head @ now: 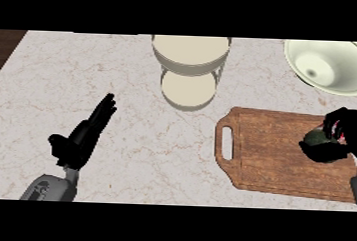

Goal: Pick the squash from the cutting board and place it in the tiered basket

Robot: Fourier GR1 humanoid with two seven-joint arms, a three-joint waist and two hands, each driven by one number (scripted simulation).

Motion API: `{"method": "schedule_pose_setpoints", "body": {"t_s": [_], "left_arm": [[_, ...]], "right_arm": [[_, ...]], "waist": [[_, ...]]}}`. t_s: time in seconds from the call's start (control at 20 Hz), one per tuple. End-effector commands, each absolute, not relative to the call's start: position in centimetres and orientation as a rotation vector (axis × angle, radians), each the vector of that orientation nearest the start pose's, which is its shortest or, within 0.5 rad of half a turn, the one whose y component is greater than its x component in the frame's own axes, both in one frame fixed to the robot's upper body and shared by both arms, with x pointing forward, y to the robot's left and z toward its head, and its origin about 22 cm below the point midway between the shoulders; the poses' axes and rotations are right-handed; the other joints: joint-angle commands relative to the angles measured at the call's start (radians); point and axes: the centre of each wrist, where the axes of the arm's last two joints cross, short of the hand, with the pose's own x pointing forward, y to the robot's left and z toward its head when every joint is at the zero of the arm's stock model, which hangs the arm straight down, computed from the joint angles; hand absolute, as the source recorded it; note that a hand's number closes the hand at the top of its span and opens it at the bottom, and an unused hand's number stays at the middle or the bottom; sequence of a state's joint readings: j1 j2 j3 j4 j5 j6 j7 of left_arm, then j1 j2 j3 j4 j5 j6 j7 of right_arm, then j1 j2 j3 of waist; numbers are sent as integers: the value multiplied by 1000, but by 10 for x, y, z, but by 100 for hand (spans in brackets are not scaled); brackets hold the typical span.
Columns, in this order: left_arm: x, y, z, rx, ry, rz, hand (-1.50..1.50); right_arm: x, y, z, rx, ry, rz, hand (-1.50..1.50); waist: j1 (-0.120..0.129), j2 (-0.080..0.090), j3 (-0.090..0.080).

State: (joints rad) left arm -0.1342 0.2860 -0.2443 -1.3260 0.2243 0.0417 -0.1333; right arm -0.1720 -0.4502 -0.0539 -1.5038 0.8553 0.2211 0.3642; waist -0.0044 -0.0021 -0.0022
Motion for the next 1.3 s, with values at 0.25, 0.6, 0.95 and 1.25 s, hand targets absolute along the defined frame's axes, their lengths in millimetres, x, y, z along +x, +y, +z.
{"method": "schedule_pose_setpoints", "body": {"t_s": [0.25, 0.6, 0.95, 1.25], "left_arm": [[264, 245, -17, -60, -1542, -222, 0], [278, 228, -26, -87, -1519, -242, 0], [269, 236, -28, -88, -1541, -246, 0], [268, 230, -26, -90, -1537, -257, 0]], "right_arm": [[279, -332, 155, -841, -1490, 601, 150], [301, -267, 245, -819, -1558, 647, 150], [344, -216, 291, -760, -1573, 556, 150], [385, -156, 322, -736, -1525, 560, 150]], "waist": [[-9, -6, 2], [8, 1, 1], [21, 3, 1], [35, 8, 1]]}}
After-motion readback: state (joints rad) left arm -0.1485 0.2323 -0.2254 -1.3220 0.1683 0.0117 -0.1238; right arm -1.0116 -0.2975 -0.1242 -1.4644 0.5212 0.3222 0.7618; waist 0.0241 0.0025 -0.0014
